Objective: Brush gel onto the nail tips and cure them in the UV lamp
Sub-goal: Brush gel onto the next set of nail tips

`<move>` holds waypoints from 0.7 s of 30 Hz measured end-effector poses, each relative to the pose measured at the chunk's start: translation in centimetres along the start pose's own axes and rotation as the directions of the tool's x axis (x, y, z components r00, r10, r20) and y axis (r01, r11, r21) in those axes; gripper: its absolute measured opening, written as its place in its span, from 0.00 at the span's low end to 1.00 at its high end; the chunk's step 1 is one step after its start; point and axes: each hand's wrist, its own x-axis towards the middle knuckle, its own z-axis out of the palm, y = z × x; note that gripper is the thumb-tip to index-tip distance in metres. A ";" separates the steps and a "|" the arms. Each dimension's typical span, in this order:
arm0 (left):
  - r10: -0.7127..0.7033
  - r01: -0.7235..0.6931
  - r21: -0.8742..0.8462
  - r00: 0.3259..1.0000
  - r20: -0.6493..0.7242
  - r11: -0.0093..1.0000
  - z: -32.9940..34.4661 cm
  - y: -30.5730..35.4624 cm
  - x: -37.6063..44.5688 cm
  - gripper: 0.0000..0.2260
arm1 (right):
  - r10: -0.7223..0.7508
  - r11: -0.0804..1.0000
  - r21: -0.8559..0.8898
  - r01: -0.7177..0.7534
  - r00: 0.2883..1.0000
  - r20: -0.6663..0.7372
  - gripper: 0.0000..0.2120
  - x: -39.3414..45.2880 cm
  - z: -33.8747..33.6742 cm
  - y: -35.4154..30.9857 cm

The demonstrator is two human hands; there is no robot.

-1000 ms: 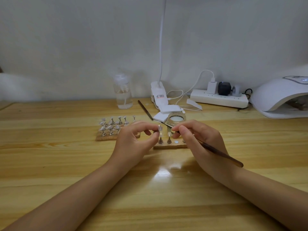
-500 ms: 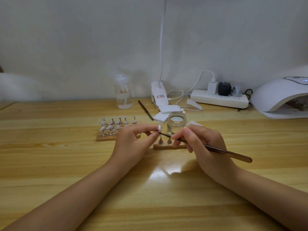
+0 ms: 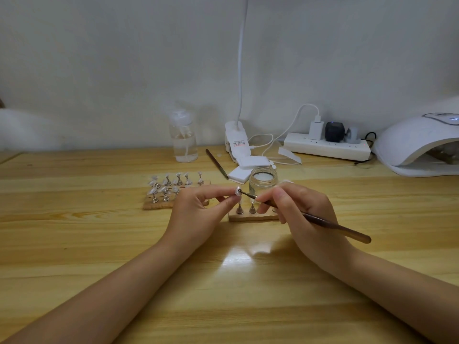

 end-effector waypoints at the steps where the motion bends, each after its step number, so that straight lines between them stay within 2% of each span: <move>1: -0.001 0.001 0.000 1.000 0.002 1.000 0.0 0.0 0.0 0.08 | -0.015 1.000 0.006 0.015 1.000 0.007 0.15 0.0 0.0 0.0; 6: 0.012 -0.012 0.015 1.000 0.010 1.000 0.0 0.0 0.0 0.08 | -0.061 0.997 0.049 0.062 0.998 -0.018 0.15 -0.1 -0.1 0.0; 13: 0.033 -0.033 0.033 0.999 0.019 0.999 0.0 0.2 0.0 0.07 | 0.020 0.995 -0.099 -0.021 1.000 -0.016 0.09 0.1 0.1 0.1; 17: 0.031 -0.031 0.031 0.999 0.021 0.999 0.0 0.1 0.1 0.07 | 0.008 0.999 -0.043 -0.008 1.000 0.004 0.14 0.0 0.0 0.0; 21: 0.045 -0.046 0.032 0.999 0.018 0.998 0.0 0.0 0.1 0.07 | -0.046 0.999 0.018 0.046 0.999 0.027 0.13 -0.1 0.1 -0.1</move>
